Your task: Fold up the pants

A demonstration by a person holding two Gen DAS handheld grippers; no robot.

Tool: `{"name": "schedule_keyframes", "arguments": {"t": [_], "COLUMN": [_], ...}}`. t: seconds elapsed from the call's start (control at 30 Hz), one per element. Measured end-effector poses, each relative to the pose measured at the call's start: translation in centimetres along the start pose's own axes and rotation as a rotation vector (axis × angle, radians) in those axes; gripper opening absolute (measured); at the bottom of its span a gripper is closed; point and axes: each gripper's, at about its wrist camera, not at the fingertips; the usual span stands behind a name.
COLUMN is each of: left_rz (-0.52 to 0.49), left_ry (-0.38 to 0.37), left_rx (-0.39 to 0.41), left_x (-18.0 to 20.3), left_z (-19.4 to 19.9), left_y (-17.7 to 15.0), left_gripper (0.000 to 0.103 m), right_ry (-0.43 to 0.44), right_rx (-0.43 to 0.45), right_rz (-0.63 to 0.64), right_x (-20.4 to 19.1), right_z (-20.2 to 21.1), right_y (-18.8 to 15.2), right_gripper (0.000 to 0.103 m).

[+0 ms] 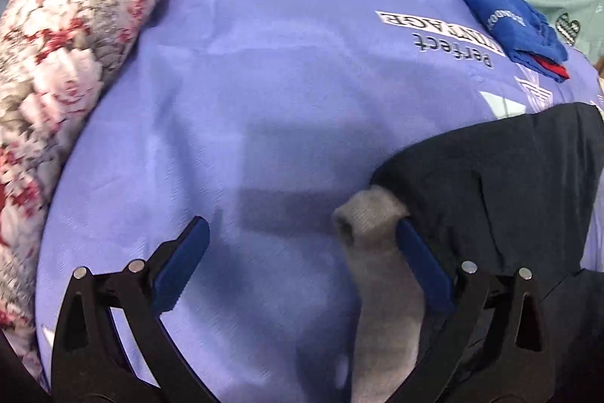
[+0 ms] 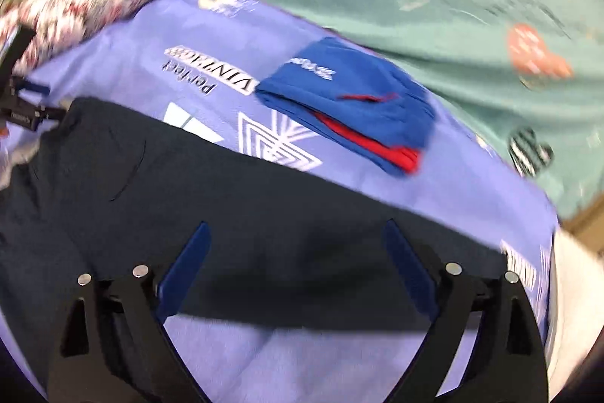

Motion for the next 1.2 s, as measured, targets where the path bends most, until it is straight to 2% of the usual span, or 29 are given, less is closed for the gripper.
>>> {"name": "schedule_keyframes", "arguments": {"t": [0.13, 0.23, 0.33, 0.4, 0.5, 0.6, 0.63, 0.7, 0.77, 0.8, 0.83, 0.87, 0.9, 0.93, 0.97, 1.1, 1.2], "left_rz": [-0.038, -0.048, 0.001, 0.015, -0.07, -0.161, -0.198, -0.223, -0.198, -0.202, -0.213, -0.225, -0.229, -0.224, -0.212, -0.213, -0.222], "left_ry": [-0.027, -0.046, -0.105, -0.158, -0.18, -0.172, -0.136, -0.122, -0.13, -0.14, -0.156, -0.168, -0.151, -0.149, -0.164, -0.18, -0.2], "left_rx": [-0.017, -0.009, 0.033, 0.012, -0.07, -0.114, -0.096, -0.083, -0.09, -0.088, -0.088, -0.093, -0.088, -0.089, -0.085, -0.041, -0.008], "left_x": [1.1, 1.3, 0.1, -0.3, 1.8, 4.4, 5.3, 5.9, 5.7, 5.7, 5.9, 6.2, 6.3, 6.2, 6.0, 6.0, 6.2], "left_z": [-0.8, -0.4, 1.2, 1.0, -0.8, -2.3, -2.6, -2.8, -2.7, -2.4, -1.9, -1.2, -0.8, -0.4, 0.4, 3.2, 6.0], "left_y": [0.4, 0.9, 1.8, 2.3, 2.0, 0.8, 0.3, 0.0, 0.2, 0.2, 0.1, 0.1, 0.1, 0.1, 0.1, -0.7, -2.1], "left_gripper": [0.101, 0.101, 0.101, 0.101, 0.101, 0.101, 0.101, 0.101, 0.098, 0.085, 0.075, 0.052, 0.042, 0.037, 0.033, 0.03, 0.028], "right_ry": [0.063, 0.137, 0.187, 0.198, 0.237, 0.292, 0.304, 0.356, 0.394, 0.426, 0.444, 0.426, 0.413, 0.392, 0.381, 0.359, 0.339], "right_rx": [-0.022, -0.034, -0.043, -0.048, -0.066, -0.11, -0.112, -0.133, -0.11, -0.095, -0.102, -0.101, -0.1, -0.097, -0.089, -0.021, 0.037], "right_rz": [0.105, 0.133, 0.153, 0.175, 0.212, 0.257, 0.25, 0.213, 0.21, 0.214, 0.215, 0.23, 0.244, 0.251, 0.249, 0.233, 0.224], "right_x": [-0.3, 0.3, 0.9, 1.1, 1.1, 0.7, 0.8, 1.3, 1.4, 1.4, 1.2, 0.8, 0.5, 0.1, 0.0, -0.2, -1.2], "right_z": [-3.6, -5.7, -7.2, -8.1, -9.5, -11.4, -11.8, -12.5, -11.8, -11.4, -11.0, -10.6, -10.3, -9.7, -9.0, -4.3, 1.4], "right_y": [1.5, 2.2, 2.9, 3.3, 4.0, 4.5, 4.5, 4.4, 4.4, 4.5, 4.6, 4.5, 4.4, 4.4, 4.3, 3.7, 2.0], "right_gripper": [0.093, 0.093, 0.093, 0.093, 0.093, 0.095, 0.099, 0.098, 0.08, 0.034, 0.01, 0.009, 0.008, 0.007, 0.007, 0.006, 0.005]}}
Point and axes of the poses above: each gripper's, at about its wrist camera, not at the fingertips, and z roughly against the way its jaws point, x to its right, y to its top, and after that the axes turned 13 degrees about z, right-handed
